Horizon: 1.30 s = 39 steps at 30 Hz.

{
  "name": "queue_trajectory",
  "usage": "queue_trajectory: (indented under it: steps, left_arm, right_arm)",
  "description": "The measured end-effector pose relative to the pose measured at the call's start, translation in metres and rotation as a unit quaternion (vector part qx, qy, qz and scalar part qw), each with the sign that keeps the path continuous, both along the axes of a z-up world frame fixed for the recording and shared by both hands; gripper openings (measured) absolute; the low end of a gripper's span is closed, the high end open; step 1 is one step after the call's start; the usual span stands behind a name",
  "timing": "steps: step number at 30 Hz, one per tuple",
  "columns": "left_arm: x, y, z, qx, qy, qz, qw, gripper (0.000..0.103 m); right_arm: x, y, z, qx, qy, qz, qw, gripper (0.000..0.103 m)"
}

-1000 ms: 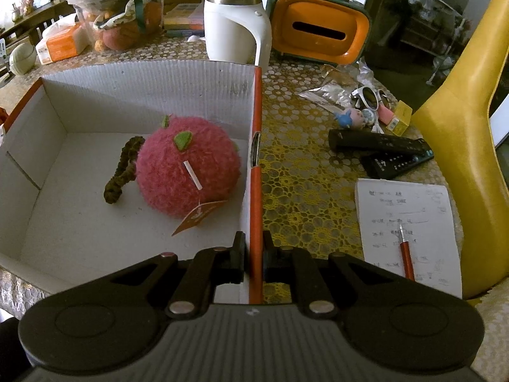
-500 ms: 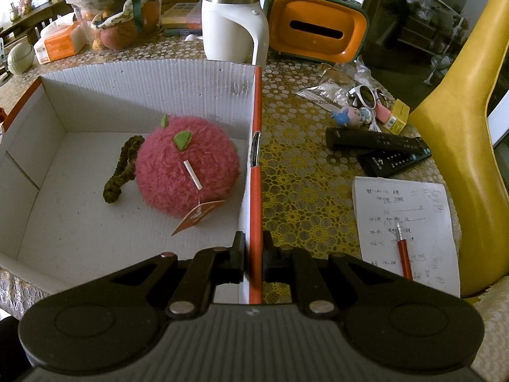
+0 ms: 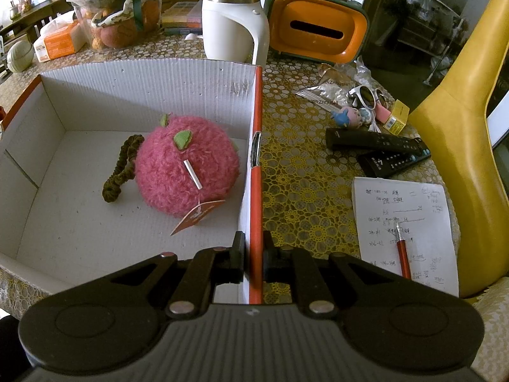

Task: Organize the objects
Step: 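Return the left gripper to the pink plush pig, then carry the pink plush pig with the left gripper toward the shoebox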

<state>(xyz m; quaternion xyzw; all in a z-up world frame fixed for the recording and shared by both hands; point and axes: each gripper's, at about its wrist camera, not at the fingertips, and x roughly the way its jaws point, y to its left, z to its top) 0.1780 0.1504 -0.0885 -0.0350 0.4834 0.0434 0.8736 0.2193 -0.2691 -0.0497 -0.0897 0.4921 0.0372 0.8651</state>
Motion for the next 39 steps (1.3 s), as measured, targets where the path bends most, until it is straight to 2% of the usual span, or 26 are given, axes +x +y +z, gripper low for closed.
queue_trajectory:
  steps: [4,7,11,14,18,23,26,34,39]
  left_arm:
    - [-0.002,-0.004,0.003,0.003,0.000,-0.011,0.9999,0.065]
    - [0.001,-0.005,0.007,0.010,-0.001,-0.013,0.9999,0.049]
    - [0.001,-0.003,0.015,0.005,-0.006,-0.013,0.9999,0.020]
    - [-0.001,-0.003,0.021,0.000,-0.012,-0.017,0.9998,0.009]
    - [-0.006,-0.010,0.039,-0.011,-0.035,-0.027,0.9990,0.006]
    - [-0.011,-0.020,0.076,-0.024,-0.087,-0.038,0.9952,0.005]
    - [-0.009,-0.029,0.100,-0.029,-0.117,-0.051,0.9914,0.005]
    - [0.005,-0.060,0.149,-0.046,-0.164,-0.099,0.9803,0.005]
    - [0.015,-0.083,0.176,-0.037,-0.191,-0.131,0.9721,0.005]
  right_arm:
    - [0.000,0.000,0.000,0.000,0.000,0.000,1.000,0.010]
    - [-0.001,0.000,0.000,-0.001,0.000,-0.001,1.000,0.010]
    - [-0.001,-0.002,0.000,0.000,0.000,-0.002,1.000,0.010]
    - [-0.001,-0.001,0.000,-0.001,0.000,-0.001,1.000,0.010]
    - [-0.001,-0.001,0.000,-0.001,0.000,-0.001,1.000,0.010]
    - [-0.002,-0.002,0.000,0.000,0.000,-0.004,1.000,0.010]
    - [-0.002,-0.002,0.000,0.000,0.000,-0.005,1.000,0.010]
    - [-0.001,0.000,0.001,-0.001,-0.001,-0.005,1.000,0.010]
    - [-0.001,0.000,0.001,-0.002,-0.001,-0.005,1.000,0.010]
